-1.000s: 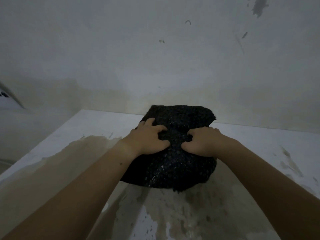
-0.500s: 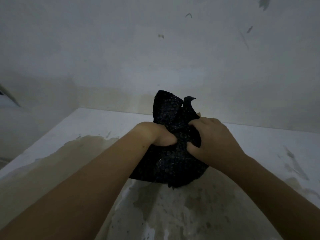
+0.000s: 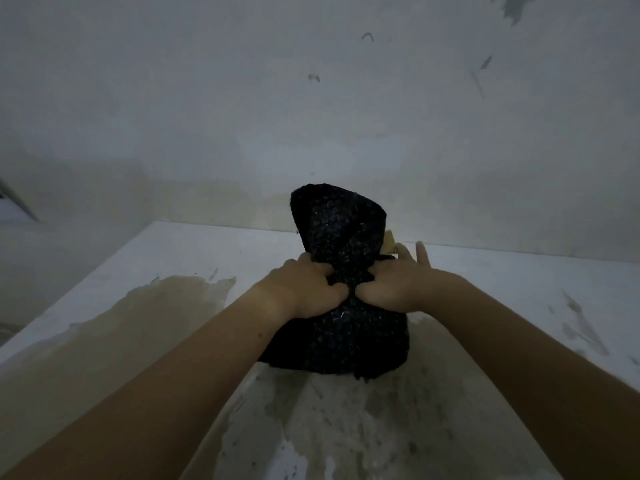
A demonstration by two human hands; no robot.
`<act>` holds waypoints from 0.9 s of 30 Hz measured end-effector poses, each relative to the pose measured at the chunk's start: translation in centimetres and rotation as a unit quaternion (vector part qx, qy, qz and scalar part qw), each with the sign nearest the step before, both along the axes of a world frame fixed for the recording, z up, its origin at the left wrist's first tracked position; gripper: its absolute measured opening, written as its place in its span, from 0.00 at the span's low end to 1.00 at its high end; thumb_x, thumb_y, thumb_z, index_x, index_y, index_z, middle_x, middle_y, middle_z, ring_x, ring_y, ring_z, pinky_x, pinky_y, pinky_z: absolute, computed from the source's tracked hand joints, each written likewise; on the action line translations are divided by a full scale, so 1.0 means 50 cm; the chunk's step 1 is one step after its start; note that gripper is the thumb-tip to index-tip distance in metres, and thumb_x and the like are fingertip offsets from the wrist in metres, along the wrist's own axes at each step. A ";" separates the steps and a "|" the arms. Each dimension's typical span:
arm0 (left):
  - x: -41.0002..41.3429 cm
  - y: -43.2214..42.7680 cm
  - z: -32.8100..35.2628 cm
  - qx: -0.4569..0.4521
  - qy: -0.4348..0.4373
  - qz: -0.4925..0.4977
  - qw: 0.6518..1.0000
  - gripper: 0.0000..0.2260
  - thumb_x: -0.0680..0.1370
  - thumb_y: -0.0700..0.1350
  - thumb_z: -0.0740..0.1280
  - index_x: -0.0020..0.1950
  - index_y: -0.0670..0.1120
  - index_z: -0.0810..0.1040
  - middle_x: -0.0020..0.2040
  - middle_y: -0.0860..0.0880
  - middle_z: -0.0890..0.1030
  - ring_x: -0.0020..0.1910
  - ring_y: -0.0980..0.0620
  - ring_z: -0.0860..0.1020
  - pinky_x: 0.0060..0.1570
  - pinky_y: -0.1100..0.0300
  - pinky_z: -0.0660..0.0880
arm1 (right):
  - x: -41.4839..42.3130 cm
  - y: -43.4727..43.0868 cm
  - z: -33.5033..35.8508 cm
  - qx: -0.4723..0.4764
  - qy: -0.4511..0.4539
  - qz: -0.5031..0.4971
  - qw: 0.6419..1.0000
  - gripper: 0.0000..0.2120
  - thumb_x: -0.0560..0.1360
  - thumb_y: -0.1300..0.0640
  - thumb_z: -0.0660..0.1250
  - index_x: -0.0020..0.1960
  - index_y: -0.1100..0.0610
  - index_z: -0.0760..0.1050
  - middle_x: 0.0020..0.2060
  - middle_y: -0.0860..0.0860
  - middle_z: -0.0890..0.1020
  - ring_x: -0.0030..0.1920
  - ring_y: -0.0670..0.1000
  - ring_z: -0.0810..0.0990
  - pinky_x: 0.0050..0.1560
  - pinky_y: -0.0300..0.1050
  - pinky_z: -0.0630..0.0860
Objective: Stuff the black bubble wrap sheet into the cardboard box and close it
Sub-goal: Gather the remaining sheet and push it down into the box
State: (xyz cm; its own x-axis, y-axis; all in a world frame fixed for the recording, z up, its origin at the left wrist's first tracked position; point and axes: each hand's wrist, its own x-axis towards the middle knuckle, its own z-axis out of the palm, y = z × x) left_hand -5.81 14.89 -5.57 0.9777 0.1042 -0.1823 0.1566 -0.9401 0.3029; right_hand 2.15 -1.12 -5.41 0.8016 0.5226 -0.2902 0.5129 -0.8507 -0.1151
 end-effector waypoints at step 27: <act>-0.005 0.029 -0.021 -0.098 -0.264 -0.064 0.957 0.24 0.66 0.56 0.67 0.59 0.48 0.73 0.55 0.49 0.68 0.58 0.48 0.67 0.59 0.49 0.71 | 0.006 -0.017 0.019 -0.028 -0.042 0.026 0.998 0.45 0.63 0.43 0.56 0.79 0.49 0.48 0.78 0.58 0.49 0.76 0.60 0.34 0.70 0.63 0.26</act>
